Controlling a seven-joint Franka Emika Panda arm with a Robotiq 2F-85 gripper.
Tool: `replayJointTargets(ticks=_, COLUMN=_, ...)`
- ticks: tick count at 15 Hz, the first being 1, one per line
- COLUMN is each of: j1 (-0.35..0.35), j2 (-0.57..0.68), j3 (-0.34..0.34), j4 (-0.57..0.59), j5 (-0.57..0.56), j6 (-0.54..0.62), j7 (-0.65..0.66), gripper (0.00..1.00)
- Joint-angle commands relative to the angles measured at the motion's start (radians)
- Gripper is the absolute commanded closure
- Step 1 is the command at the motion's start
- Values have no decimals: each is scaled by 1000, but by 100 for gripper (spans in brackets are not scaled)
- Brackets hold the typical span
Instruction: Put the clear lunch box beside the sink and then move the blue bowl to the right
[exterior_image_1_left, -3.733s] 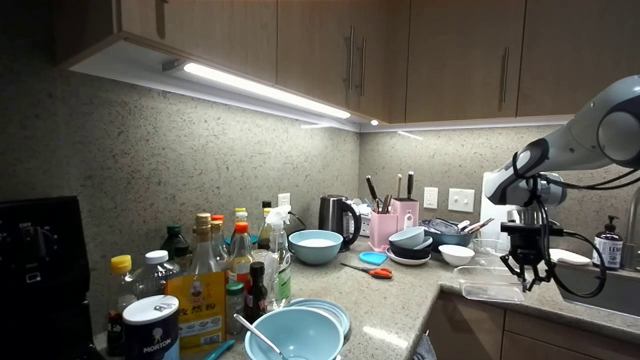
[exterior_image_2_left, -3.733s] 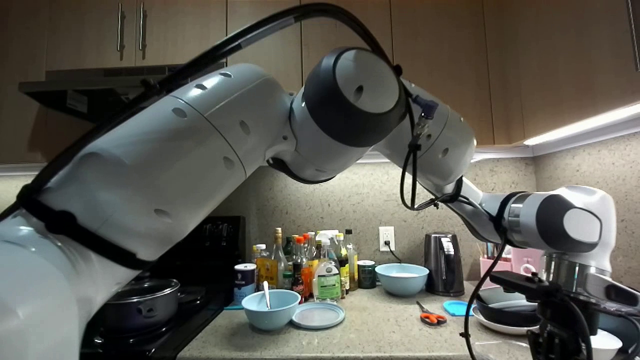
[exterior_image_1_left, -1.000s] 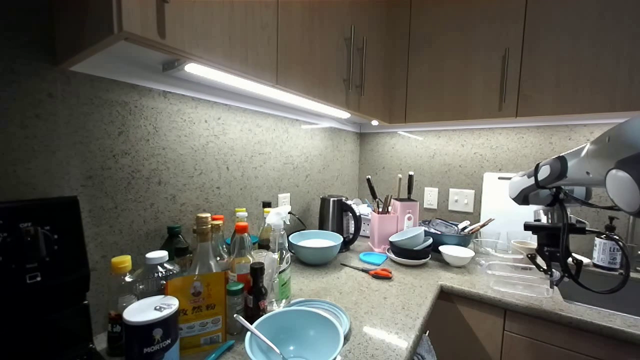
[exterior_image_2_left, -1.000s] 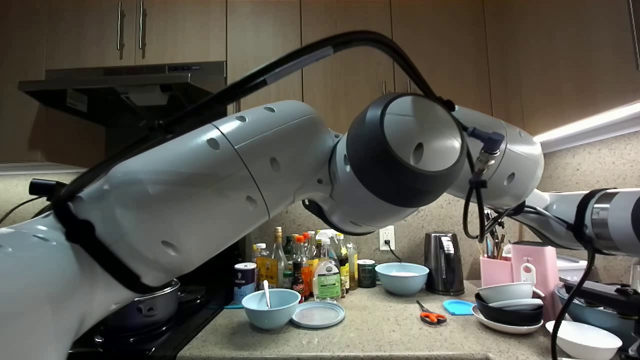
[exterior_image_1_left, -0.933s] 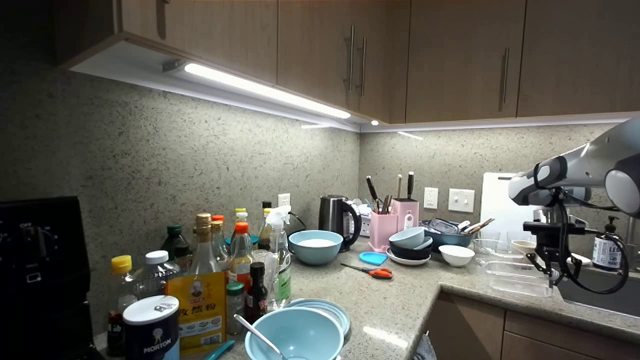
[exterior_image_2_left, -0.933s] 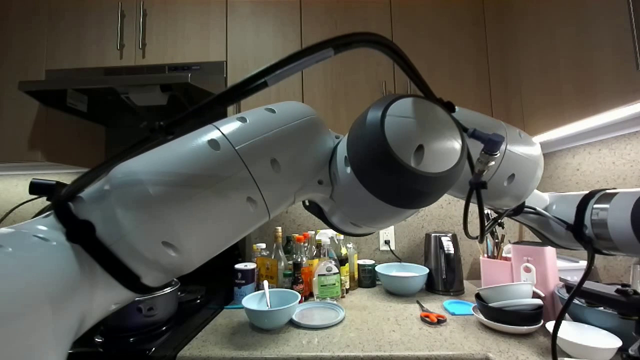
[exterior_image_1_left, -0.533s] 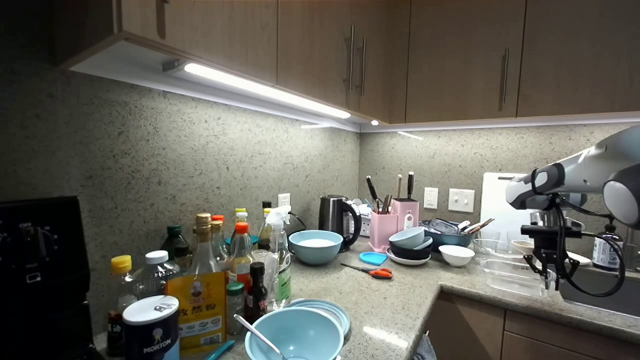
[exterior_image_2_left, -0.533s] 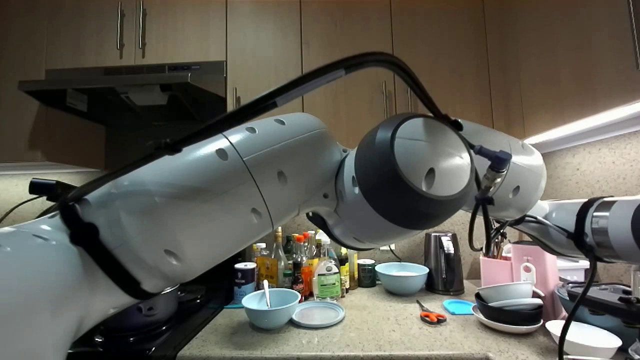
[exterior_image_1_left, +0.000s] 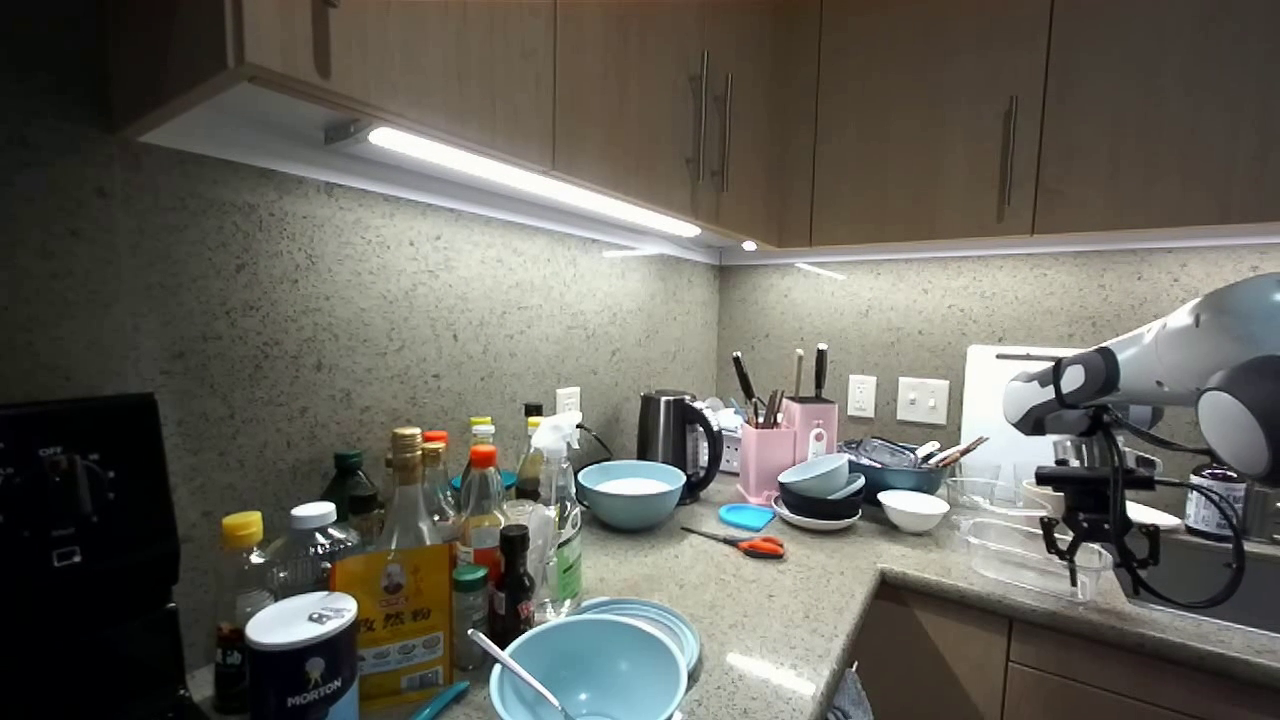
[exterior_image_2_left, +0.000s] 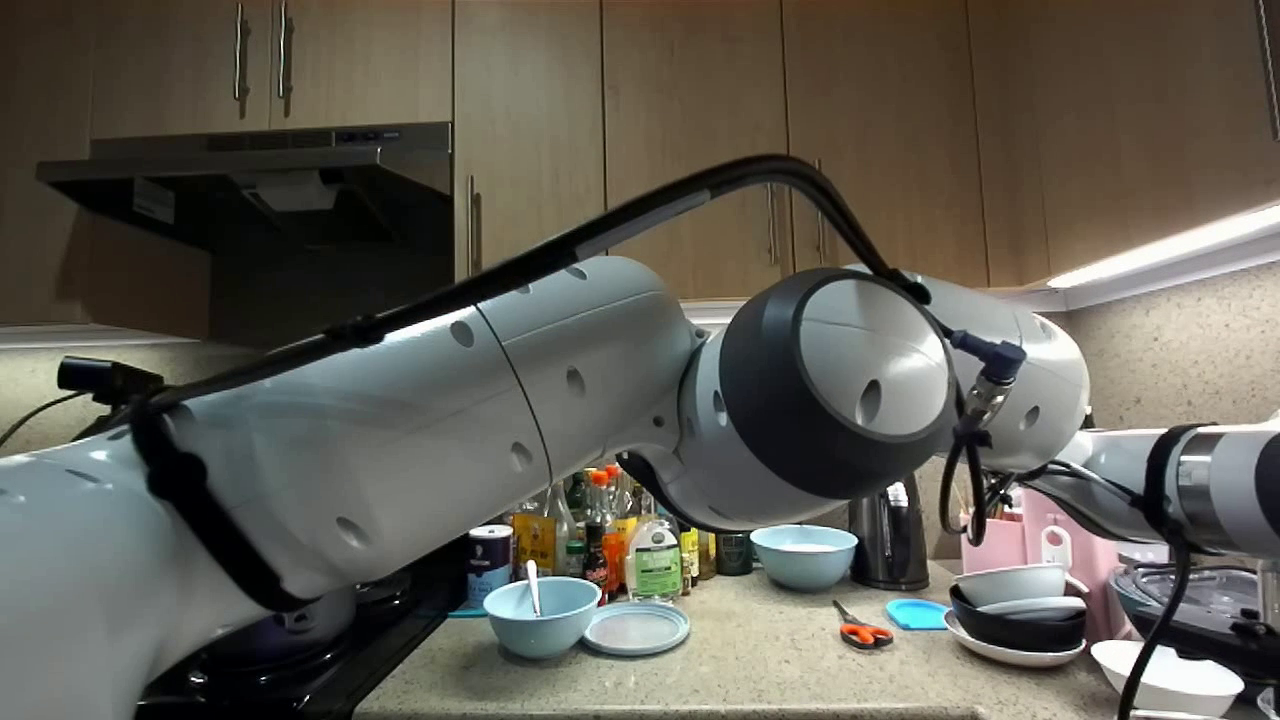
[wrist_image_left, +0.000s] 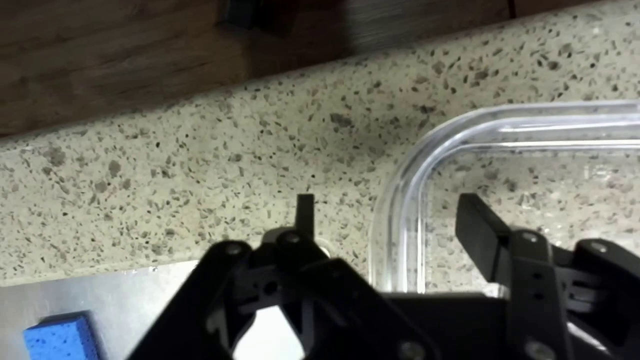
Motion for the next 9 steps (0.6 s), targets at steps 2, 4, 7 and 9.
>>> replayJointTargets(ticks=2, j1=50, j2=-74, j3=-47, j4=-57, j5=-25, j6=33, j7=36, gripper=0)
replayJointTargets(ticks=4, j1=75, j2=-110, j3=-74, j4=-83, j5=-28, j6=49, j7=44, gripper=0)
replayJointTargets(ticks=7, j1=122, j2=-191, j3=-109, j4=-149, j5=-26, j6=59, j7=31, gripper=0)
replayJointTargets(ticks=9, j1=163, j2=-272, j3=-114, j4=-235, j5=-22, j6=57, j7=-14, gripper=0)
